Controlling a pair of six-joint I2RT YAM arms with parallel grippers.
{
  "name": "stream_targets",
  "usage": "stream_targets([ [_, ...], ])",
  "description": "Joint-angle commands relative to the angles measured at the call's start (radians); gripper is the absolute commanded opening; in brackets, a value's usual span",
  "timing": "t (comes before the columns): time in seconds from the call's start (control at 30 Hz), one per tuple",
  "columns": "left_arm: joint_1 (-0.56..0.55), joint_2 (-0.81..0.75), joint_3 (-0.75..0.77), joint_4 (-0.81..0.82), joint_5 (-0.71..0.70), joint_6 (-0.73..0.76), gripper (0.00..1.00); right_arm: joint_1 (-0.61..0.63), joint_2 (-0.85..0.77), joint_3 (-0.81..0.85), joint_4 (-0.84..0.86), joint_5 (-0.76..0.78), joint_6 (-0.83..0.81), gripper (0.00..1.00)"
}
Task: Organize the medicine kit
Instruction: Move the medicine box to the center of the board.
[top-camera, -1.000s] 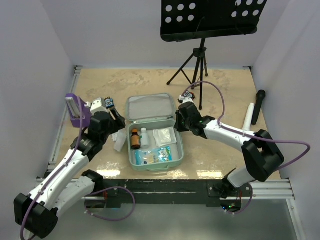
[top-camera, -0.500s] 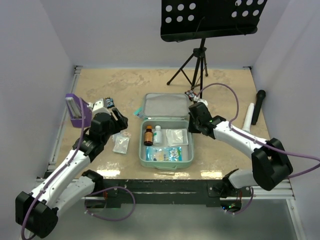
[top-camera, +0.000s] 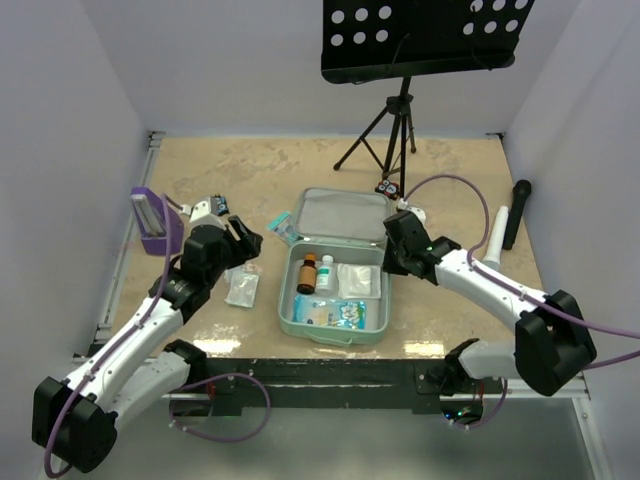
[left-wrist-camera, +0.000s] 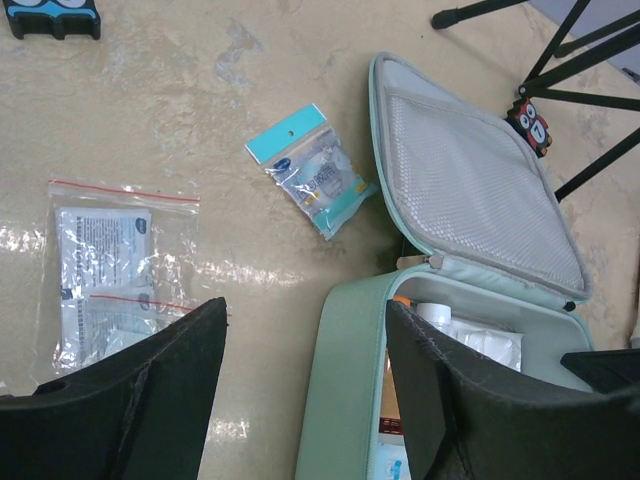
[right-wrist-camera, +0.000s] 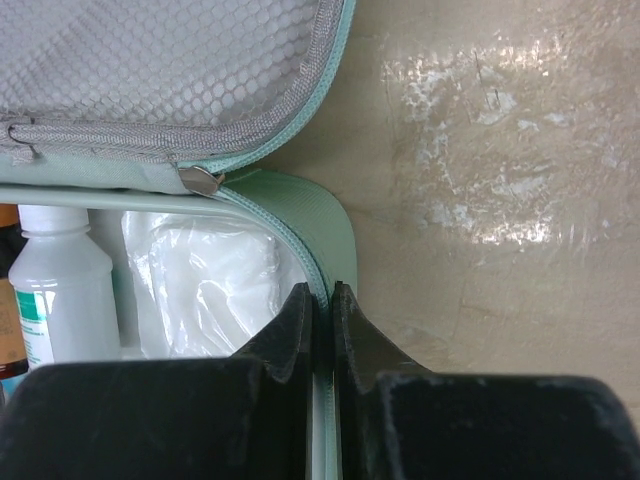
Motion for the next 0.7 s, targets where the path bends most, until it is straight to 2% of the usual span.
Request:
stream_targets([
  [0.0,0.004,0.002,-0.025,0.049,0.032,-0.025,0.69,-0.005,-0.074,-0.017,-0.019,-0.061,0.071,0.0],
  [0.13,0.004,-0.004,-0.038,0.049,0.032,-0.031,0.68,0.005,-0.114,-0.057,-0.019,-0.081,0.091,0.0],
  [0.2,0.003,-0.003,-0.042,0.05,0.032,-0.034,0.68,0.011,-0.129,-0.077,-0.019,-0.093,0.097,0.04],
  [0.4,0.003,0.008,-0.048,0.056,0.042,-0.038,0.68,0.014,-0.144,-0.079,-0.014,-0.122,0.077,0.23],
  [0.67,0.003,-0.001,-0.052,0.059,0.061,-0.039,0.68,0.012,-0.172,0.025,-0.047,-0.093,0.056,0.48],
])
